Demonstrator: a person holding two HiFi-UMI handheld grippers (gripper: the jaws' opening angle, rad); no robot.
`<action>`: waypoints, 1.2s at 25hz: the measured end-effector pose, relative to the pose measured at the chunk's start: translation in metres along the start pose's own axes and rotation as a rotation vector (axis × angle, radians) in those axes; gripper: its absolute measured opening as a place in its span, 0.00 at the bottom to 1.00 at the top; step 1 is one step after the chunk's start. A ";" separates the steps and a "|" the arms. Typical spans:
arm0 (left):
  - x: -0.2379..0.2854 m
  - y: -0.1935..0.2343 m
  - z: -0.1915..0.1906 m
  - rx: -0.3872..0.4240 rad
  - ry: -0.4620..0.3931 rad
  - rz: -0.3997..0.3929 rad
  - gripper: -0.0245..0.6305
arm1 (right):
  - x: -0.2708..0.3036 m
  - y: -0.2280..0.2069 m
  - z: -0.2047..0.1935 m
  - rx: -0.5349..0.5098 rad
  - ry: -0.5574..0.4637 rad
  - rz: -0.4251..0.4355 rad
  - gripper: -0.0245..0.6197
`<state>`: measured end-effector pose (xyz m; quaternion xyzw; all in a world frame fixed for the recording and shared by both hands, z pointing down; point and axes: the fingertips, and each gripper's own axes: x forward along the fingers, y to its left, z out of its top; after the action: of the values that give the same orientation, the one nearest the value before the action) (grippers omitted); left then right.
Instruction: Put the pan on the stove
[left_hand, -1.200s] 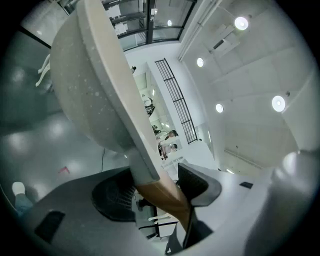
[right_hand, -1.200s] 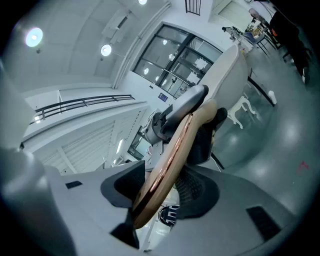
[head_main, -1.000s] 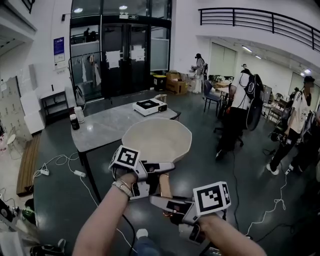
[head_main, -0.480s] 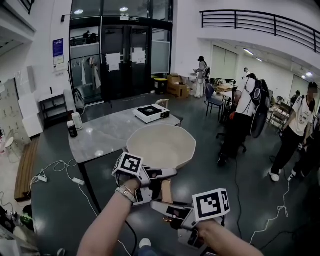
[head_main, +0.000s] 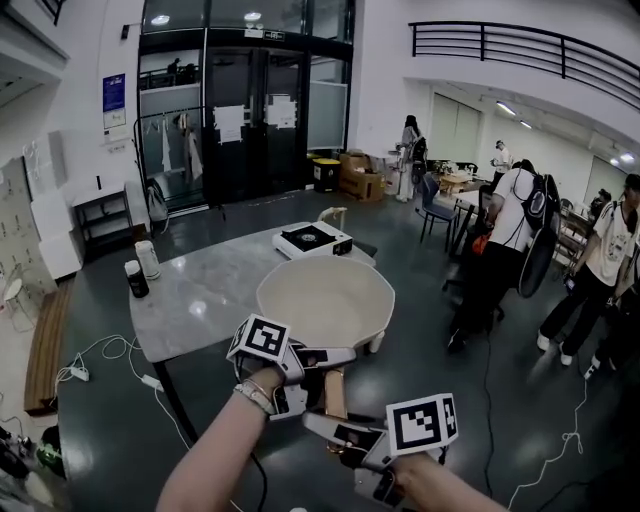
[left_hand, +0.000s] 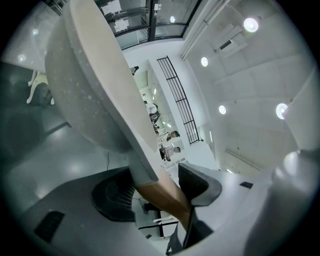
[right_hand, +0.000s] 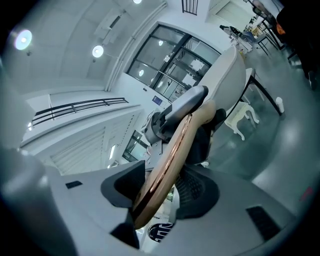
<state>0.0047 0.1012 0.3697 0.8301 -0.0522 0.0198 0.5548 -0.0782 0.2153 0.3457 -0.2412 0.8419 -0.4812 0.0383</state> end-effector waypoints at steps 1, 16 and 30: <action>-0.001 0.004 0.009 -0.001 0.005 0.004 0.45 | 0.006 -0.004 0.007 0.005 0.000 -0.008 0.35; -0.009 0.049 0.116 0.002 0.033 0.010 0.44 | 0.072 -0.045 0.097 0.016 -0.049 0.002 0.35; 0.027 0.088 0.192 -0.034 0.011 0.032 0.44 | 0.086 -0.092 0.173 0.025 -0.037 0.047 0.35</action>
<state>0.0172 -0.1112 0.3795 0.8195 -0.0624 0.0324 0.5688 -0.0684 0.0017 0.3445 -0.2298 0.8404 -0.4861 0.0680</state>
